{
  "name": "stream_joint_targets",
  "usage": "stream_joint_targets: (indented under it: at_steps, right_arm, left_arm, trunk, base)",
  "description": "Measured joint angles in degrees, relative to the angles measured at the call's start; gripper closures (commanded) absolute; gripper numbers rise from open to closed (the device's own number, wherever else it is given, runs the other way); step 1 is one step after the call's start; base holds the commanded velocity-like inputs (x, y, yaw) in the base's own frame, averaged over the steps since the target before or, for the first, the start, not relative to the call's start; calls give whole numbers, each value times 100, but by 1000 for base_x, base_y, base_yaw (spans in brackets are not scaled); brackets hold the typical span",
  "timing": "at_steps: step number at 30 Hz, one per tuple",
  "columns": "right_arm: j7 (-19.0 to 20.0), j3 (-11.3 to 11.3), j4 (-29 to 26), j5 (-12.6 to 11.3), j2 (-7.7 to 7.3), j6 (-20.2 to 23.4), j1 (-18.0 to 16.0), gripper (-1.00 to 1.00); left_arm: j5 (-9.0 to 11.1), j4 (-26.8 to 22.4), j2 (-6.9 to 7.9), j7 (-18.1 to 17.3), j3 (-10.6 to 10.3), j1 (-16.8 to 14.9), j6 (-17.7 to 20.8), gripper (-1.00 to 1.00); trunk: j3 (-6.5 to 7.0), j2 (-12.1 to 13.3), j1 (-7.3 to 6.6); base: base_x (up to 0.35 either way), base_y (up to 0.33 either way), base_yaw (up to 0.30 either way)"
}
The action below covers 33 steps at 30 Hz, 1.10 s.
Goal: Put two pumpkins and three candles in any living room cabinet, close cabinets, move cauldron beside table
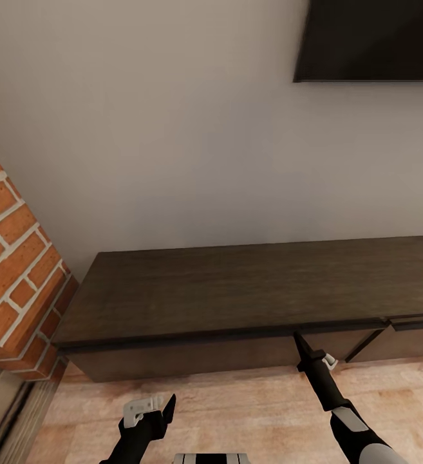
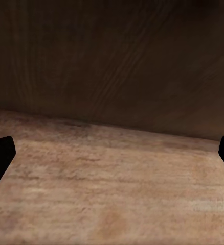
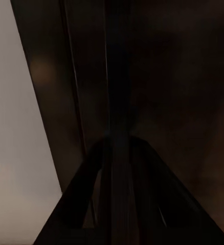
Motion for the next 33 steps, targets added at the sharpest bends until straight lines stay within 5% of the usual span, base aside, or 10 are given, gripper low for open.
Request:
stream_joint_targets:
  at_steps: [33]
  right_arm:
    - [-44,-53,-15,-18,-19,-2,-4,100]
  left_arm:
    - [-6,5,0,3,-4,0,0,-100]
  trunk:
    - [1,0,1]
  base:
    - [-90,0,0]
